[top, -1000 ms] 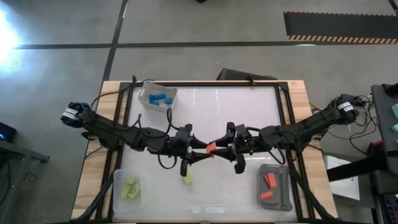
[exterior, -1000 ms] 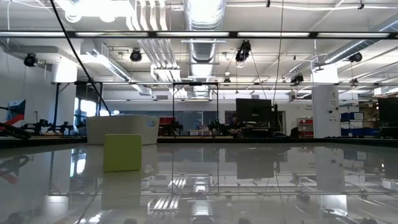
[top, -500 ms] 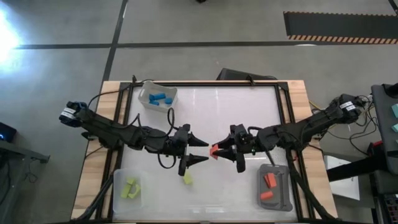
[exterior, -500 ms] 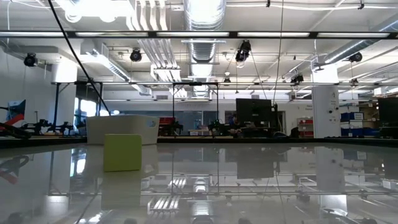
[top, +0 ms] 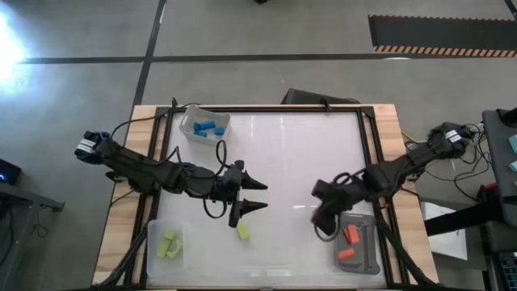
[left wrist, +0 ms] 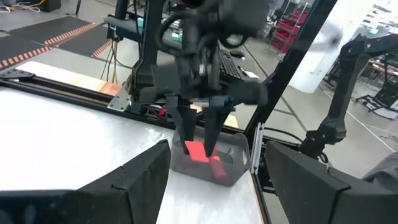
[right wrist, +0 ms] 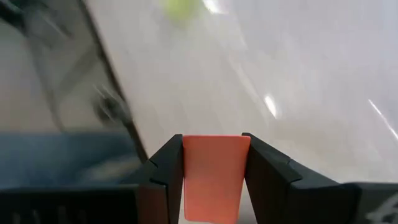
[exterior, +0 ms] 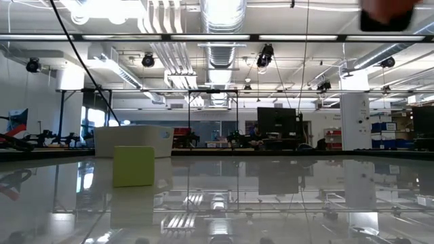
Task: Sort & place blocks by color
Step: Put the orange block into the black bin, then put the green block into the transparent bin
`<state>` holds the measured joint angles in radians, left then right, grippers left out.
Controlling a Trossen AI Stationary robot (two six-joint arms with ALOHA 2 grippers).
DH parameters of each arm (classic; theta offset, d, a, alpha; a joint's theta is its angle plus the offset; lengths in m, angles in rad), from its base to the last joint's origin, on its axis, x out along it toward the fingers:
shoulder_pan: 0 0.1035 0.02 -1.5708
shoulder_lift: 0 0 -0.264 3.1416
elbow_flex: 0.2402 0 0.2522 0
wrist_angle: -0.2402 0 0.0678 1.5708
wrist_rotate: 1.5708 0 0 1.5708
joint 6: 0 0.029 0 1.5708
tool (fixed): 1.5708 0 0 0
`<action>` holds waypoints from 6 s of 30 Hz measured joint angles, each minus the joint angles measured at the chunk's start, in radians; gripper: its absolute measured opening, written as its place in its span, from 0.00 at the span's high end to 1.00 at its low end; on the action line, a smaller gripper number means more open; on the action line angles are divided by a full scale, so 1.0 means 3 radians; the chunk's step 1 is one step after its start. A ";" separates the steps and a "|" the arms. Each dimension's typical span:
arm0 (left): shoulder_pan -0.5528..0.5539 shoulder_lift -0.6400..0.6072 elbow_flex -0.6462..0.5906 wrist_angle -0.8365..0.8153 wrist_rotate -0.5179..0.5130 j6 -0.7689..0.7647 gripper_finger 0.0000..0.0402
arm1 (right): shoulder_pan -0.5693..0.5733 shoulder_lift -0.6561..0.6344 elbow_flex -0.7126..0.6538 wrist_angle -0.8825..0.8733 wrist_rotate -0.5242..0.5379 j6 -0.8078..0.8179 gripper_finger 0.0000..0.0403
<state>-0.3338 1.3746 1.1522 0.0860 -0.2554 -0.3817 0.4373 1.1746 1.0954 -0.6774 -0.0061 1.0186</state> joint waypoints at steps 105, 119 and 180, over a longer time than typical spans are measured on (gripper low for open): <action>-0.0112 0.1450 -0.0005 -0.1778 0.1261 0.2450 0.44 | 0.1203 0.0125 0.0416 -0.0319 0.1008 0.2146 0.50; -0.0101 0.1546 -0.0006 -0.1781 0.1399 0.2433 0.70 | 0.1203 0.0125 0.0414 -0.0319 0.1075 0.2130 0.50; -0.1293 -0.0398 -0.0004 -0.4555 0.2911 -0.4638 0.67 | 0.0356 0.0125 0.0412 -0.0302 0.1857 0.0320 0.50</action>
<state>-0.7216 1.2552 1.1510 -1.2804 0.6178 -1.7731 0.5442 1.2121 1.2190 -0.7680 0.5510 1.1146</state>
